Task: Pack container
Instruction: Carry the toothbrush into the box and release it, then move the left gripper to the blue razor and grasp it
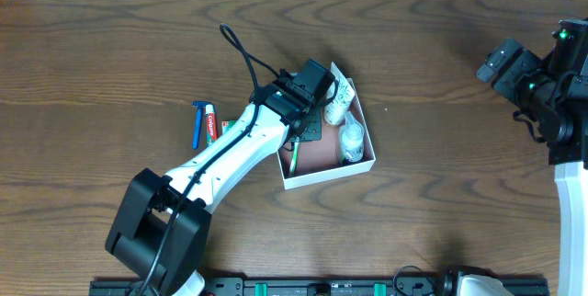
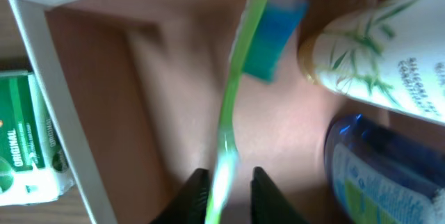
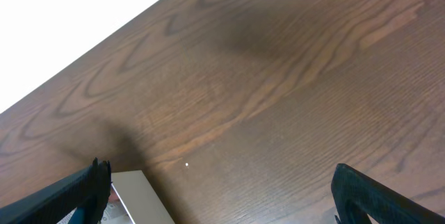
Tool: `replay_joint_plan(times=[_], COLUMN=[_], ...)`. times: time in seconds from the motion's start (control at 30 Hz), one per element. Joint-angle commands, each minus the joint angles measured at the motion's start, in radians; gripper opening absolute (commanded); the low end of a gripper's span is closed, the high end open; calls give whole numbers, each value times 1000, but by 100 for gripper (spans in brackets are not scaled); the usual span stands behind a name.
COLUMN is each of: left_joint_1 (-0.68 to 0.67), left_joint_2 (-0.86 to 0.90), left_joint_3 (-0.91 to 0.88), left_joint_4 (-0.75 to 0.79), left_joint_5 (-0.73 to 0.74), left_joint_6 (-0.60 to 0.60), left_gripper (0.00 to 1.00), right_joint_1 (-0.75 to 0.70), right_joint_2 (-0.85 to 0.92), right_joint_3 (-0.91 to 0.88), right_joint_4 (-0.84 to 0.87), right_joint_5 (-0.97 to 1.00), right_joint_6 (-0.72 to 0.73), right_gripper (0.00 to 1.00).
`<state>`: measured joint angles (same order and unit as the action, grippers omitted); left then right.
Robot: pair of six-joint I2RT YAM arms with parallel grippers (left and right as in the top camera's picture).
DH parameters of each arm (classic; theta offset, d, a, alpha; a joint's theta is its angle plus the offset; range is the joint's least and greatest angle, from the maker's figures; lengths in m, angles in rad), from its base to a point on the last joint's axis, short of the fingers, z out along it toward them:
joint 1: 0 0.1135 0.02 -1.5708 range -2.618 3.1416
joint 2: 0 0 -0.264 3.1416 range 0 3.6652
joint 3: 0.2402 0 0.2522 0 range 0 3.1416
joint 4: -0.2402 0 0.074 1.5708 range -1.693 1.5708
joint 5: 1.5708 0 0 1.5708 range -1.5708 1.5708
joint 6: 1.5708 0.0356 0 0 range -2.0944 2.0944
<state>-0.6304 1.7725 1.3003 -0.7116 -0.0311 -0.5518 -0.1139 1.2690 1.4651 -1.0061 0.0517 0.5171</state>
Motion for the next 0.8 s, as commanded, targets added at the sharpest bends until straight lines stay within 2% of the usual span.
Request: replay_joint_plan(times=[0.0, 0.1, 0.3, 0.37, 0.47, 0.6, 0.77], left_joint_1=[-4, -4, 11, 47, 141, 337, 521], left_joint_2=[-18, -36, -148, -203, -247, -227, -127], left_joint_3=[0, 24, 70, 70, 69, 37, 0], left_joint_4=[18, 20, -7, -51, -150, -231, -226], left_joint_5=[-10, -11, -37, -91, -143, -121, -5], left_joint_6=[-7, -7, 54, 54, 78, 221, 364], left_gripper=[32, 37, 38, 45, 58, 75, 76], right_joint_1=[-5, -5, -5, -5, -5, -5, -5], right_joint_2=[1, 1, 1, 1, 1, 1, 1], right_joint_3=[11, 11, 11, 11, 11, 11, 11], right_joint_4=[-1, -1, -1, -1, -1, -1, -1], right_joint_5=[0, 0, 0, 0, 0, 0, 0], right_joint_6=[14, 14, 14, 14, 14, 14, 13], right_gripper=[99, 99, 99, 99, 99, 99, 99])
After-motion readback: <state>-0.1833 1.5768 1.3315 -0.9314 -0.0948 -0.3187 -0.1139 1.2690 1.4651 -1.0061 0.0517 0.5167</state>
